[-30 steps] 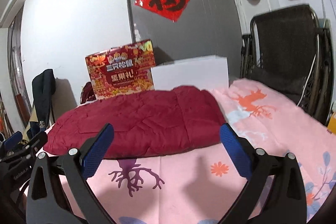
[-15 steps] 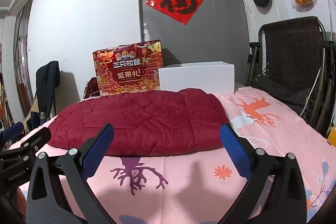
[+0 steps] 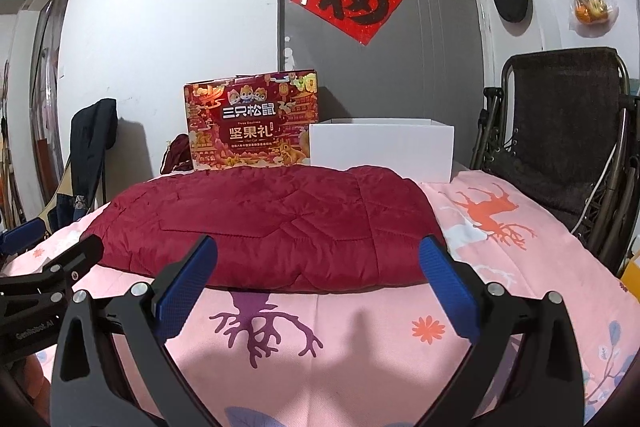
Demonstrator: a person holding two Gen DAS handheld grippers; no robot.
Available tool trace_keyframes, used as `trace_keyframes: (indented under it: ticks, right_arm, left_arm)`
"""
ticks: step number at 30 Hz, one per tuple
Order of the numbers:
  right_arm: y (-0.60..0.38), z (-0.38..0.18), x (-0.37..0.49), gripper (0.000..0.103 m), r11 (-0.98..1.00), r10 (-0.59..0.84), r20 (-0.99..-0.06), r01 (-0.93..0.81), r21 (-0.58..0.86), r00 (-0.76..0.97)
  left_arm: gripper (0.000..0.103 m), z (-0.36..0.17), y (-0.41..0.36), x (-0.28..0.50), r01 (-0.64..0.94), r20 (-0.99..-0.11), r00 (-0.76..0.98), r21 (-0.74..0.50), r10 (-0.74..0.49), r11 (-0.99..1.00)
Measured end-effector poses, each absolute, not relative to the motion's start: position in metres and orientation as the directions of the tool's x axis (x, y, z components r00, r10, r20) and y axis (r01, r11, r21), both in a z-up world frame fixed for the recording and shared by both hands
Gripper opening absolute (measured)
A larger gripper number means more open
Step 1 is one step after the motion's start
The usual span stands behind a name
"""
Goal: Fold large clothes
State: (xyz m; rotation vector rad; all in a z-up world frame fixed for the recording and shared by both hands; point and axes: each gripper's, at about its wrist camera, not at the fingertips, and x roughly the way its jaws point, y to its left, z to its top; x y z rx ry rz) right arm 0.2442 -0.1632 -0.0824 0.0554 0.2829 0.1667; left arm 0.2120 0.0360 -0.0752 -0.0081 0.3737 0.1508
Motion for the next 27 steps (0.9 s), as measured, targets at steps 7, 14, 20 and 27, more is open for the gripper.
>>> trace_keyframes:
  ticks: [7, 14, 20, 27]
  right_arm:
    - [-0.164, -0.083, 0.245, 0.098, 0.984, 0.176, -0.278, -0.158, 0.084, 0.944]
    - [-0.162, -0.085, 0.25, 0.098, 0.983, 0.185, -0.302, -0.17, 0.076, 0.935]
    - [-0.163, -0.089, 0.267, 0.099, 0.978, 0.206, -0.356, -0.177, 0.111, 0.912]
    - [-0.163, -0.089, 0.324, 0.099, 0.977, 0.21, -0.442, -0.173, 0.122, 0.872]
  left_arm:
    - [0.1, -0.077, 0.034, 0.214, -0.147, -0.371, 0.916, 0.038, 0.151, 0.988]
    - [0.1, -0.081, 0.03, 0.217, -0.143, -0.385, 0.91, 0.054, 0.152, 0.988]
    - [0.1, -0.085, 0.032, 0.243, -0.179, -0.41, 0.889, 0.095, 0.203, 0.979]
    - [0.1, -0.098, 0.055, 0.312, -0.219, -0.553, 0.809, 0.031, 0.199, 0.975]
